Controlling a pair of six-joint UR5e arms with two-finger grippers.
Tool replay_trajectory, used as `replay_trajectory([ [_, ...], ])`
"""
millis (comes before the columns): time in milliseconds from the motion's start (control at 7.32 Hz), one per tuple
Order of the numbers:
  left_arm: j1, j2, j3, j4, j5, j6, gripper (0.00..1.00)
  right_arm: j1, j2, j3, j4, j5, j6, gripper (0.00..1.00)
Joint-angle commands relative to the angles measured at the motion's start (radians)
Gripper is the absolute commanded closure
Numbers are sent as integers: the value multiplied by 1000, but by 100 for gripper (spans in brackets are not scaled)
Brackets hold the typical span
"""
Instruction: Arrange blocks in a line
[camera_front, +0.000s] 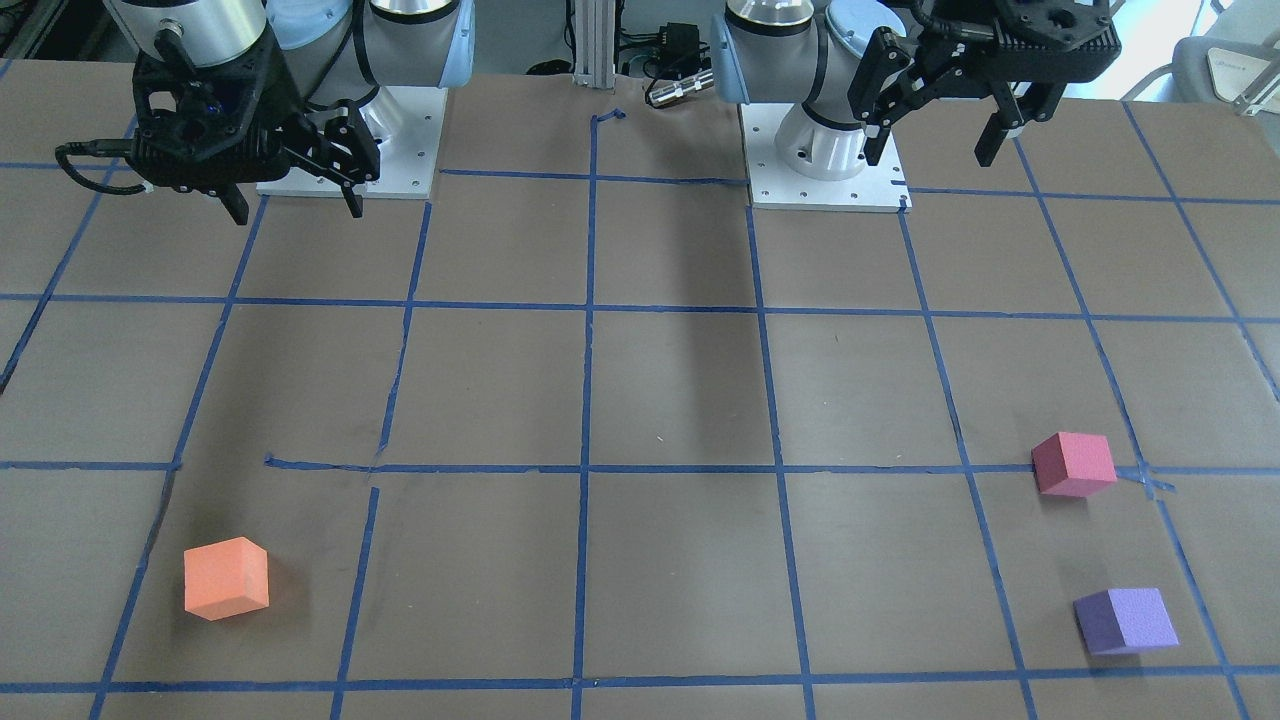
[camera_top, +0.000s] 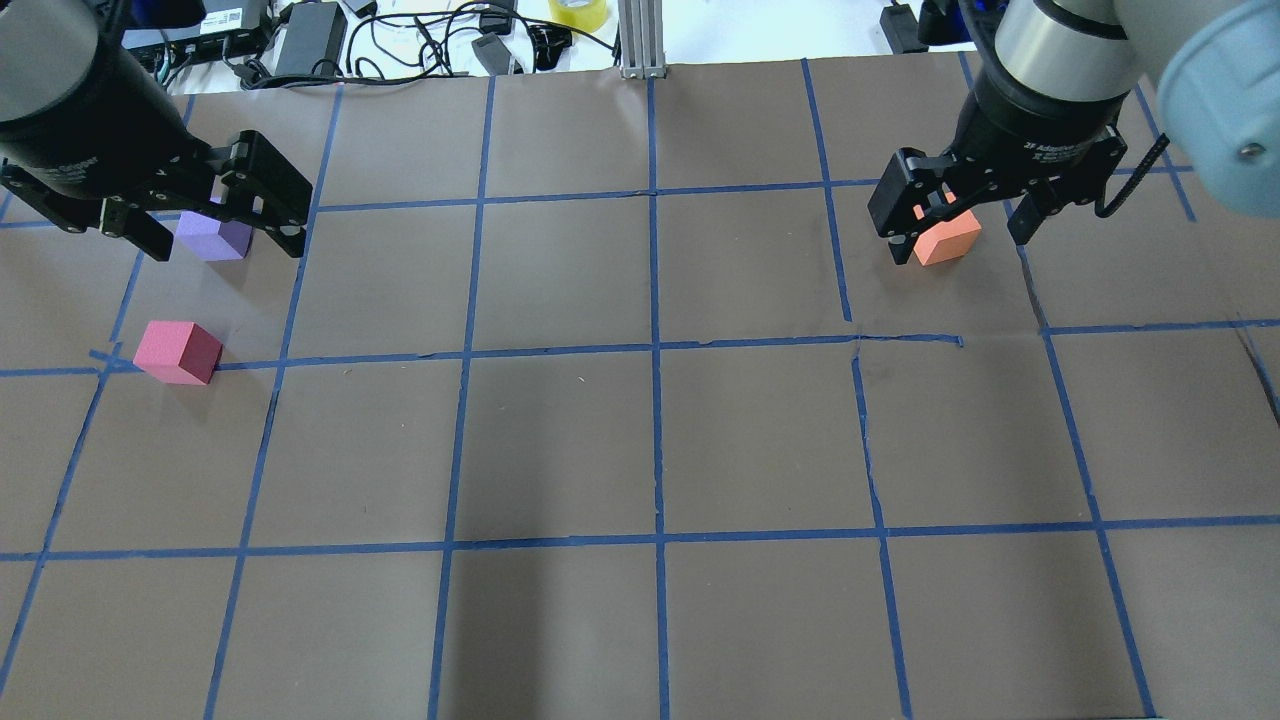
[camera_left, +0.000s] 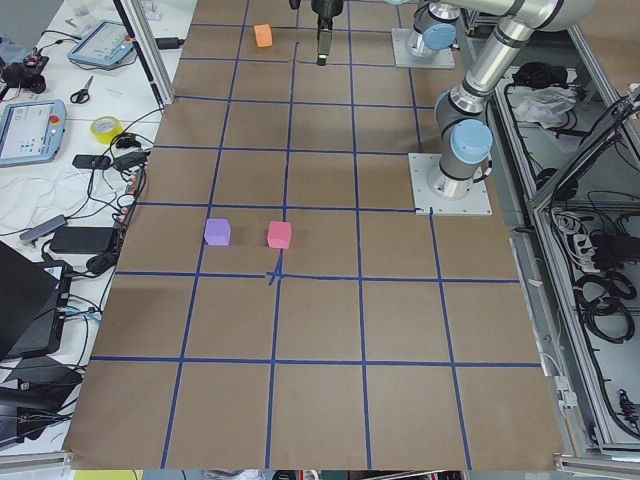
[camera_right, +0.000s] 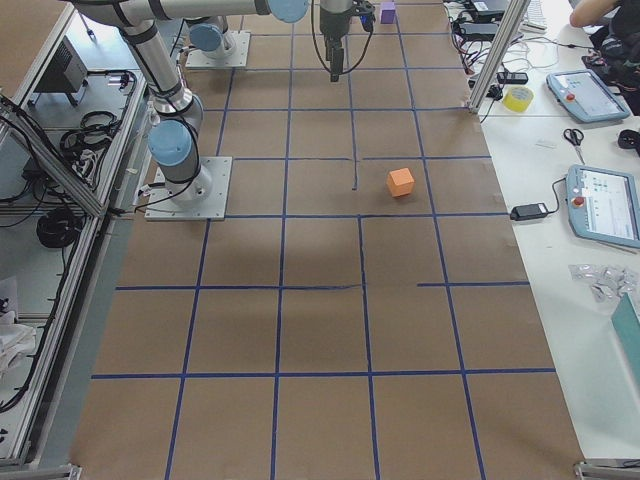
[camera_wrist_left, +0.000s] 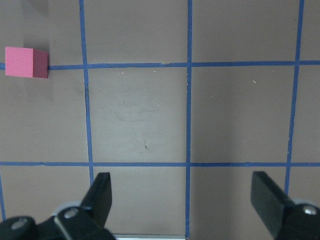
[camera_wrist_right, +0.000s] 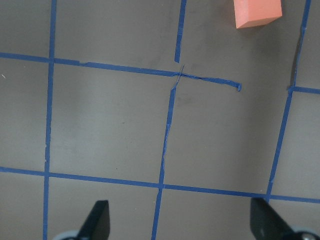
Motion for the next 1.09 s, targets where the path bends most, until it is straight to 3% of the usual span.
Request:
replay_trajectory([
  [0,1,2,0,0,0,2,0,-2,3,1,-6,-54,-63,0],
  [547,1,2,1,0,2,4,0,-107,95,1,-62,-39,-80,0],
  [683,1,2,0,0,2,4,0,-131,99,1,-82,-40,-187,0],
  [957,4,2,1,2,0,2,0,-132,158,8,-221,-37,-266,0],
])
